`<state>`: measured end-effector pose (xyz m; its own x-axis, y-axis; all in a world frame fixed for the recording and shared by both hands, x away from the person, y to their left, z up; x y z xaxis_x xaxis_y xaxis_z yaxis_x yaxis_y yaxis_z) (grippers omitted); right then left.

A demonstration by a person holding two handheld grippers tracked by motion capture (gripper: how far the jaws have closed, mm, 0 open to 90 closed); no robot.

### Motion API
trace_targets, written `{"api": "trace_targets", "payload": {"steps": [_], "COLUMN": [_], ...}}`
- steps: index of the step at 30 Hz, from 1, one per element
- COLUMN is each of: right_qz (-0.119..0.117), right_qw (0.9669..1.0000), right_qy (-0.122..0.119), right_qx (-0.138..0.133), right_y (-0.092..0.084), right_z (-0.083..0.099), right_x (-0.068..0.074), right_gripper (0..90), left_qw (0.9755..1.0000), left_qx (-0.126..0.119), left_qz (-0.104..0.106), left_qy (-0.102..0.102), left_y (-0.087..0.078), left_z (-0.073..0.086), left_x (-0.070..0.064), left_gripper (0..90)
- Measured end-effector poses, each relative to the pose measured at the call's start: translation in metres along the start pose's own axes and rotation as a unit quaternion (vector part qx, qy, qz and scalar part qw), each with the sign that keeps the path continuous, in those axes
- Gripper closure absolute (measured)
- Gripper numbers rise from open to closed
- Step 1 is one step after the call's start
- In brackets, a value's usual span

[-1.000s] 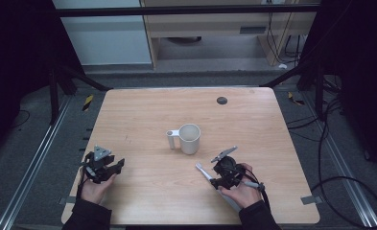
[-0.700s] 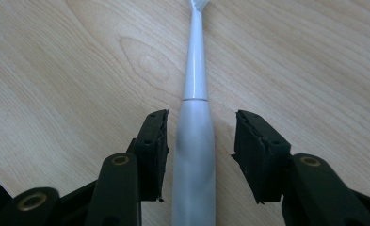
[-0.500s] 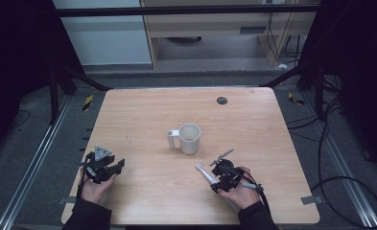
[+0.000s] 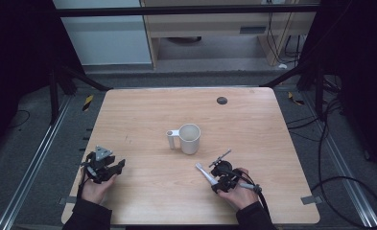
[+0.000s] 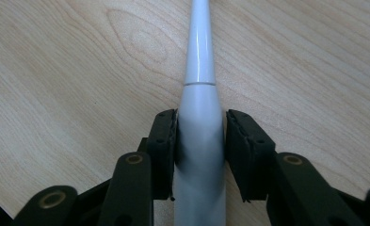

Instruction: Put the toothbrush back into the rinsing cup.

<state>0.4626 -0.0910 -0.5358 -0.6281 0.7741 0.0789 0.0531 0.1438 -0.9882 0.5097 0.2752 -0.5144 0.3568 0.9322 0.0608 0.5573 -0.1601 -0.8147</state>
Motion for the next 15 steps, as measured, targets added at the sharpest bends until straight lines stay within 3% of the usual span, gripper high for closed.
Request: {"api": "trace_targets", "payload": {"steps": [9, 15], "right_qz": [-0.005, -0.021], "right_qw": [0.9998, 0.9992], "right_qy": [0.017, 0.03], "right_qx": [0.007, -0.018], "right_y": [-0.0007, -0.0082], "right_z": [-0.0005, 0.0017], "right_x": [-0.0002, -0.0045], "right_gripper": [67.3, 67.4], "left_qw": [1.0, 1.0], "left_qx": [0.002, 0.002], "left_qz": [0.0, 0.0], "left_qy": [0.001, 0.002], "left_y": [0.0008, 0.0008], "left_z": [0.0002, 0.0002], "left_x": [-0.0004, -0.0009], "left_gripper": [53.4, 53.5]}}
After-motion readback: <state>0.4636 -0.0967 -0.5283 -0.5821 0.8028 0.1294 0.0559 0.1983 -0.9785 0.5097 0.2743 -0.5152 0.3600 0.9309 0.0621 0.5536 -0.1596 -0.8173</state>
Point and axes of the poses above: each handheld gripper's, and its own axes: y roughly forward along the jaws, z roughly out of its underside, x roughly to its left, the point moved 7 cm from there along y, roughly forward along the jaws, and after that the axes turned 12 degrees about x, right-handed, at the moved point
